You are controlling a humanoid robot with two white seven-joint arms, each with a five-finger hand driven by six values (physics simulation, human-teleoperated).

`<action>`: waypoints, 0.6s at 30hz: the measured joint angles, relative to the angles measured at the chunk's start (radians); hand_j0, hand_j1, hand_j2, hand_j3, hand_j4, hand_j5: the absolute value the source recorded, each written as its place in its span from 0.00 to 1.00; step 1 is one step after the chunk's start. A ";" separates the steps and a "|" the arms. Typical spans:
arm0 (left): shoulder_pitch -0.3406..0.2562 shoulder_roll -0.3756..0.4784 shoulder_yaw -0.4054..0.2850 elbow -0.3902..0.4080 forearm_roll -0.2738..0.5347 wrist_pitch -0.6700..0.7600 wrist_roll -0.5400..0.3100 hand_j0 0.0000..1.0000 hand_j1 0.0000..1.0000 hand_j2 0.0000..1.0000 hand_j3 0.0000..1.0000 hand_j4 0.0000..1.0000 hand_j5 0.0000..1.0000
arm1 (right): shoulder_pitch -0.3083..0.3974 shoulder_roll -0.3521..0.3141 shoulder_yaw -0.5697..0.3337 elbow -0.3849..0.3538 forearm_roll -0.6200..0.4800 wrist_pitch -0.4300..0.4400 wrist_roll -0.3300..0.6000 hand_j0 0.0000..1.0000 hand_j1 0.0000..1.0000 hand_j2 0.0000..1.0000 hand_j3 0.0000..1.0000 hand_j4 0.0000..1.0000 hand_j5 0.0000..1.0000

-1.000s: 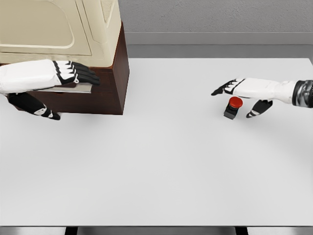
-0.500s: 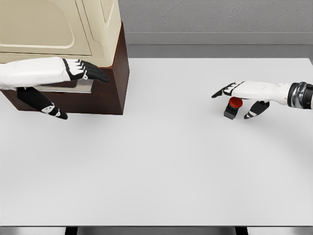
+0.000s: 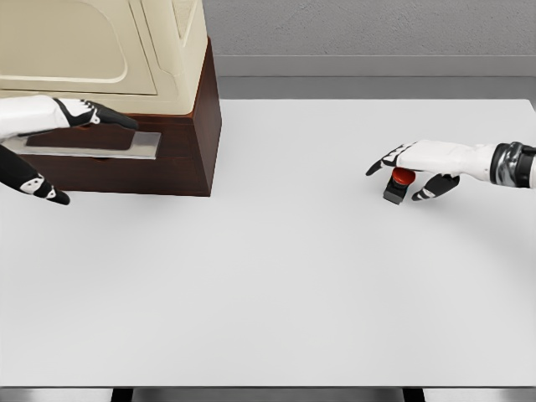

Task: Open the cabinet drawer with left arm, and place a switch into the drawer with right arm

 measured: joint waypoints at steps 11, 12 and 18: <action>0.000 0.002 0.000 0.000 0.035 0.164 -0.007 1.00 1.00 1.00 1.00 1.00 1.00 | -0.002 0.001 0.000 0.003 0.002 0.000 0.000 0.68 0.68 0.68 0.68 0.68 0.68; 0.000 0.000 0.000 0.000 0.035 0.187 -0.007 1.00 1.00 1.00 1.00 1.00 1.00 | -0.002 0.001 -0.001 0.003 0.001 0.000 0.000 0.68 0.68 0.68 0.68 0.68 0.68; 0.003 -0.004 0.000 0.001 0.028 0.301 -0.007 1.00 1.00 1.00 1.00 1.00 1.00 | -0.002 0.001 -0.001 0.001 0.002 0.000 0.000 0.67 0.67 0.67 0.67 0.67 0.67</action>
